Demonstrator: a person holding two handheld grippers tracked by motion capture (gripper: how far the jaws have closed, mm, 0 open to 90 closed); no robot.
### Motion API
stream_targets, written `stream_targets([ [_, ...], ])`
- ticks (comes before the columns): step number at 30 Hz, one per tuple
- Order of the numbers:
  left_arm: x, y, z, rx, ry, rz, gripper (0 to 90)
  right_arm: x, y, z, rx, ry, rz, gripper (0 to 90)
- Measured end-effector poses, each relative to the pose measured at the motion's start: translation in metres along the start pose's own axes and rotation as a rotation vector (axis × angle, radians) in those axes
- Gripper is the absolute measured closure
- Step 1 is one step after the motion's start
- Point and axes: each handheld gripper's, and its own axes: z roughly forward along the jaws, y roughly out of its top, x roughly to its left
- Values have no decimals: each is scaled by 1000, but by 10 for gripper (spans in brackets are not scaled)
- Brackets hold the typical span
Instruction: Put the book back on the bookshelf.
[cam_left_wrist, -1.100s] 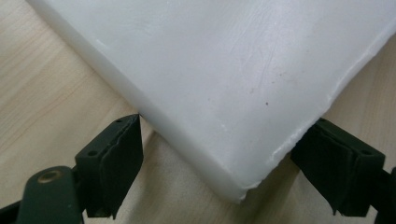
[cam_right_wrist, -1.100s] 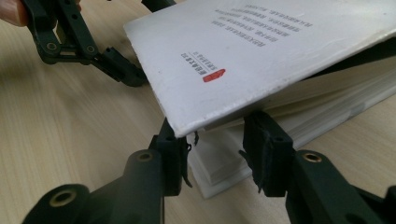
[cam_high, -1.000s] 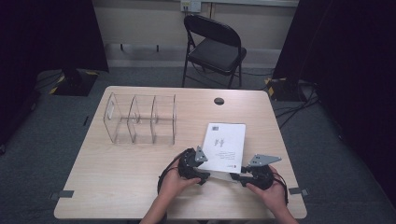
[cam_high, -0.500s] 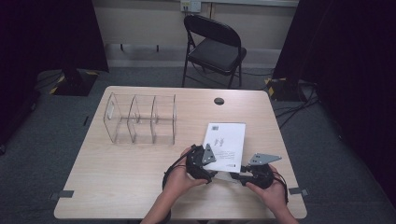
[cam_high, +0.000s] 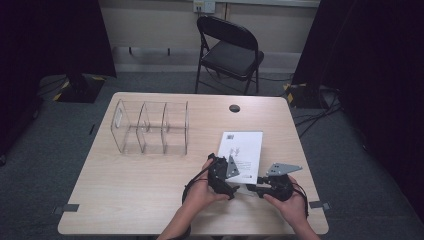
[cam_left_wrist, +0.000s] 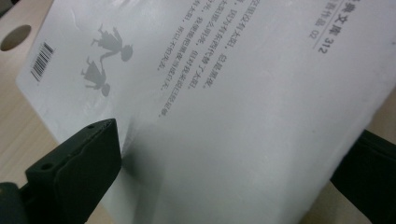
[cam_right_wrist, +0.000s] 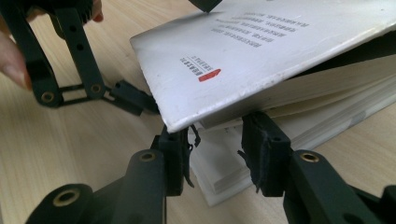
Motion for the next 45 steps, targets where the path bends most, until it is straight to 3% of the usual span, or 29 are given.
stream_targets([
  [9,-1,3,1,6,36,21,45,-1,0,1,-2,14,3,624],
  [14,-6,2,-4,-22,56,78,167,-3,-3,2,-13,29,25,592],
  [16,-6,2,-6,-24,64,75,208,-5,-3,3,-19,49,35,549],
  [19,-7,1,-7,-35,67,70,232,-4,-4,4,-2,37,-6,486],
  [22,-5,1,-8,-47,51,64,242,-5,-6,4,22,32,-35,479],
  [27,-5,2,-9,-30,47,74,246,-13,-6,0,24,2,-7,485],
  [33,-5,3,-9,-29,46,81,245,-13,-6,8,36,-34,-12,507],
  [36,-7,2,-8,-29,55,90,237,-11,-2,12,10,-42,-12,524],
  [37,-7,2,-8,-29,54,92,222,-8,0,12,12,-55,-41,524],
  [39,-7,1,-6,-33,57,106,206,-7,0,11,14,-61,-50,524],
  [42,-8,2,0,-24,70,117,126,-7,1,11,15,-52,-47,523],
  [45,-6,2,5,-35,93,100,98,-7,2,10,9,-41,-42,524],
])
